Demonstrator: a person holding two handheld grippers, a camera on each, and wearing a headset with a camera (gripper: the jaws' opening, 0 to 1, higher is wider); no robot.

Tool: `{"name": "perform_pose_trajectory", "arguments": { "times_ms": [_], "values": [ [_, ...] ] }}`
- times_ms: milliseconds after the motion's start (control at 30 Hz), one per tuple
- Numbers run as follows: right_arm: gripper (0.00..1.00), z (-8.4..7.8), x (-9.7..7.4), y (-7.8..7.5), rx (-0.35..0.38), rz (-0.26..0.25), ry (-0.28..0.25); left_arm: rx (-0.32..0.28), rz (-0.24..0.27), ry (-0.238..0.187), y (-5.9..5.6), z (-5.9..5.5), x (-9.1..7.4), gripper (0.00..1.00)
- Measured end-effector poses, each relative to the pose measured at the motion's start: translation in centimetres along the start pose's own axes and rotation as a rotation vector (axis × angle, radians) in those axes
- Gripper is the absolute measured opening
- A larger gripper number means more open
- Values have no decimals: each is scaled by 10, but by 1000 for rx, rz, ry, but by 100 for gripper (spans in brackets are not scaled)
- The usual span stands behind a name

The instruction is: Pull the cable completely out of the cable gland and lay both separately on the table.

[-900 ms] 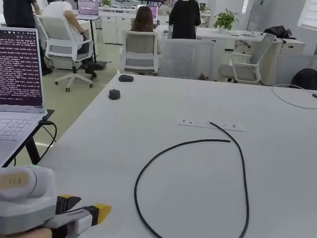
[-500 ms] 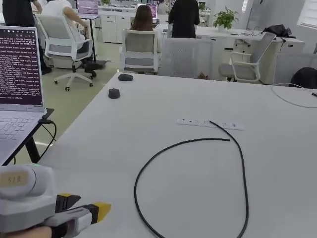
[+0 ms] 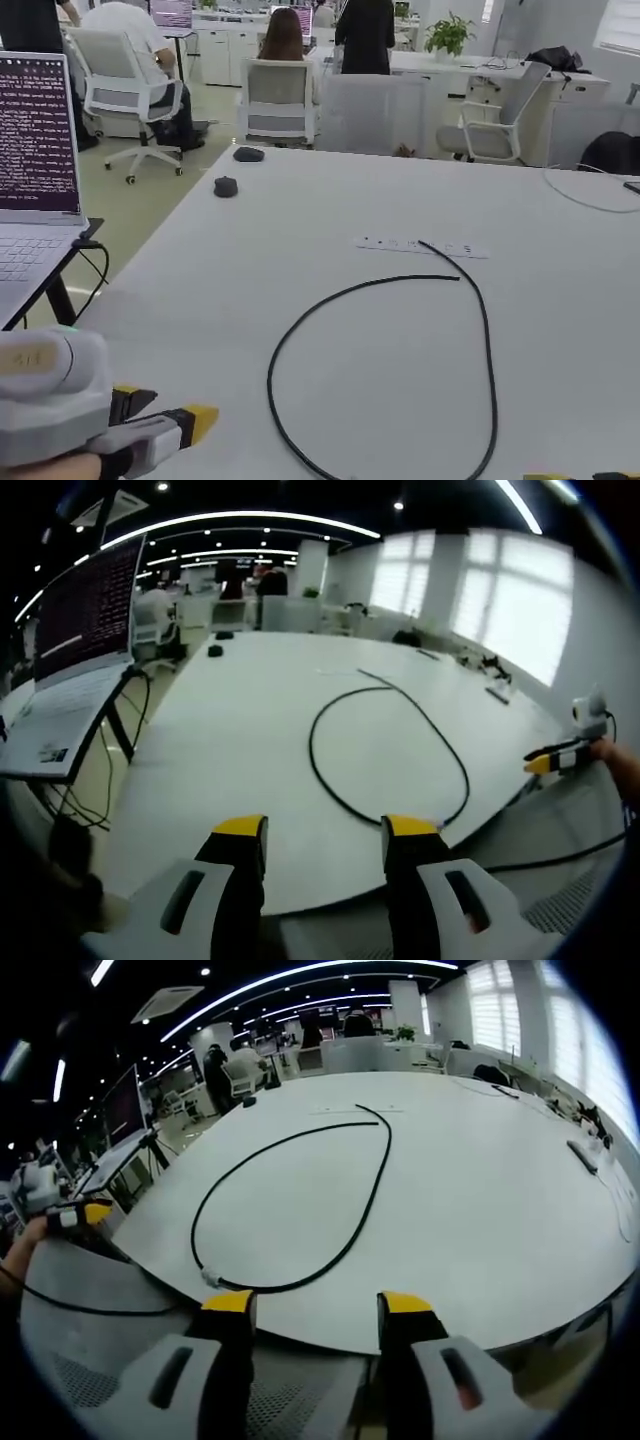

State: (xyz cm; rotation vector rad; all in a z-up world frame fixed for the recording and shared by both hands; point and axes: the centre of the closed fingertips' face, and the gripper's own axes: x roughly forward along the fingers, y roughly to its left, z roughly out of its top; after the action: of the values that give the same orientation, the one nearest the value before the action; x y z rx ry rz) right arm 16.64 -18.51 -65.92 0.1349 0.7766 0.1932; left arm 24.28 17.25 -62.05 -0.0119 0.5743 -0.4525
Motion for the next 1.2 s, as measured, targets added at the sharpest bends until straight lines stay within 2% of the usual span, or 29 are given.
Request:
{"name": "perform_pose_trajectory", "arguments": {
  "times_ms": [33,100,133,167,233,267,300,367,400,433,467,500,567,633,700,733,800,900,967,1033,1067,1133,1200],
  "values": [
    [50,0,0,0,-7,2,0,9,-4,0,-2,1,-1,47],
    [50,0,0,0,-9,3,-1,94,-25,70,-7,-7,1,48],
    [50,0,0,0,-9,5,-1,158,-31,94,-11,-8,2,49],
    [50,0,0,0,-11,4,-1,201,-37,94,-14,-5,3,50],
    [50,2,-1,-1,-11,0,-11,280,-84,110,-25,-1,3,52],
    [50,2,-1,-1,-8,1,-13,335,-98,130,-30,1,3,53],
    [50,2,-1,-1,-7,2,-12,362,-106,139,-32,1,3,53],
    [50,2,0,-1,-7,3,-13,477,-187,175,-49,4,8,52],
    [49,2,0,0,-6,7,-13,505,-224,178,-58,5,10,52],
    [49,2,0,0,-7,10,-10,552,-291,157,-75,8,15,52],
    [49,1,0,1,-8,13,-8,565,-322,156,-84,9,17,52],
    [49,1,0,1,-8,16,-6,593,-381,182,-97,5,21,50],
    [49,1,0,1,-8,18,-5,666,-465,200,-117,1,28,44],
    [48,0,0,2,-8,19,-3,732,-525,216,-133,-3,34,42],
    [45,4,-2,-2,-4,-3,-27,789,-564,239,-146,-7,44,43],
    [45,5,-2,-2,-5,0,-34,822,-604,259,-154,-13,49,43],
    [45,3,-2,-1,-8,5,-17,864,-650,310,-163,-25,55,43],
    [45,3,-1,-1,-8,5,-20,962,-685,377,-168,-46,73,43],
    [45,2,-2,0,-11,7,-14,972,-714,425,-170,-61,82,42],
    [45,2,-2,1,-9,8,-13,969,-747,451,-173,-73,90,42],
    [45,2,-2,0,-8,7,-14,956,-770,488,-173,-83,92,42],
    [45,1,-2,1,-11,8,-11,964,-778,501,-173,-92,101,42],
    [45,1,-2,1,-11,9,-9,977,-767,510,-171,-95,106,41]
  ]
}}
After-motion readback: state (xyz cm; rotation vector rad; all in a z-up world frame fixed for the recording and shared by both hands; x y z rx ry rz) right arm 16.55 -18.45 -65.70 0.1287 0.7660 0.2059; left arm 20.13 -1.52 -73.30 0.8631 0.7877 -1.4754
